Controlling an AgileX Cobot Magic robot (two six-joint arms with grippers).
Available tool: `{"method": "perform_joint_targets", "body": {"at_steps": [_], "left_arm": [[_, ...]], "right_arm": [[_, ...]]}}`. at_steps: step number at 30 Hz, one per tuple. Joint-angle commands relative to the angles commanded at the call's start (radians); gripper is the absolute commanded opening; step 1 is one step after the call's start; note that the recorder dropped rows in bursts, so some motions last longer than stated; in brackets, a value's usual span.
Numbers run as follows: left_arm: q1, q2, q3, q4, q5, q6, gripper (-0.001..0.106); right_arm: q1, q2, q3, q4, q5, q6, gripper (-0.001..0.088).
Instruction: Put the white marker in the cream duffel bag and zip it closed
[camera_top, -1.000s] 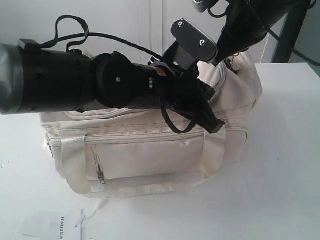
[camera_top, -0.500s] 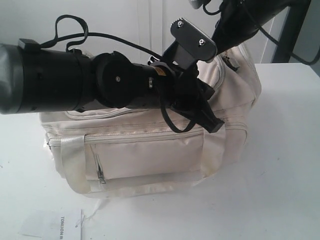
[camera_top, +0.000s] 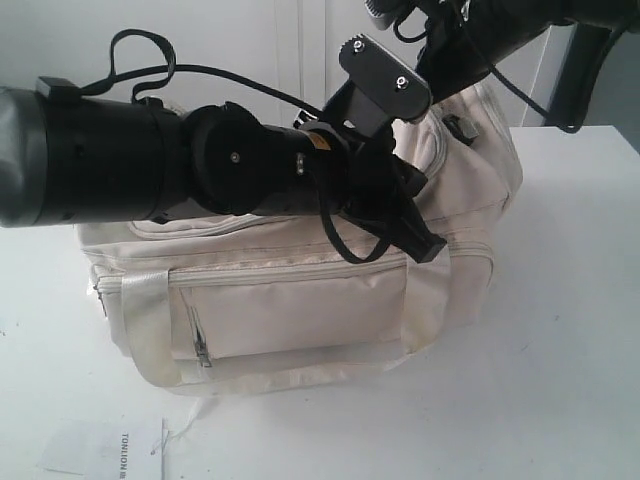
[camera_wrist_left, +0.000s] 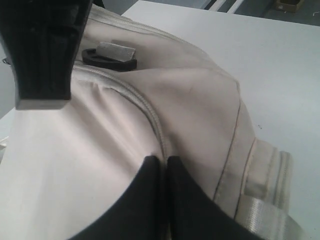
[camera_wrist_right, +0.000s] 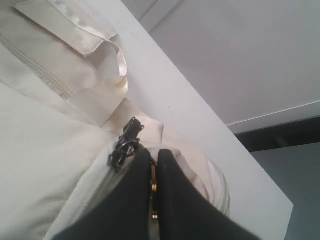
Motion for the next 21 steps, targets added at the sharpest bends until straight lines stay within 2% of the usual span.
{"method": "perform_joint_targets", "body": {"at_steps": [17, 19, 21], "left_arm": [[0.000, 0.000, 0.000, 0.000, 0.004, -0.003, 0.000], [0.000, 0.000, 0.000, 0.000, 0.009, -0.004, 0.001], [0.000, 0.000, 0.000, 0.000, 0.009, -0.007, 0.007]], "right_arm": [[-0.019, 0.066, -0.022, -0.007, -0.109, 0.025, 0.0001], [-0.019, 0.066, -0.022, -0.007, -0.104, 0.025, 0.0037], [-0.019, 0.064, -0.022, -0.007, -0.093, 0.025, 0.0135]]}}
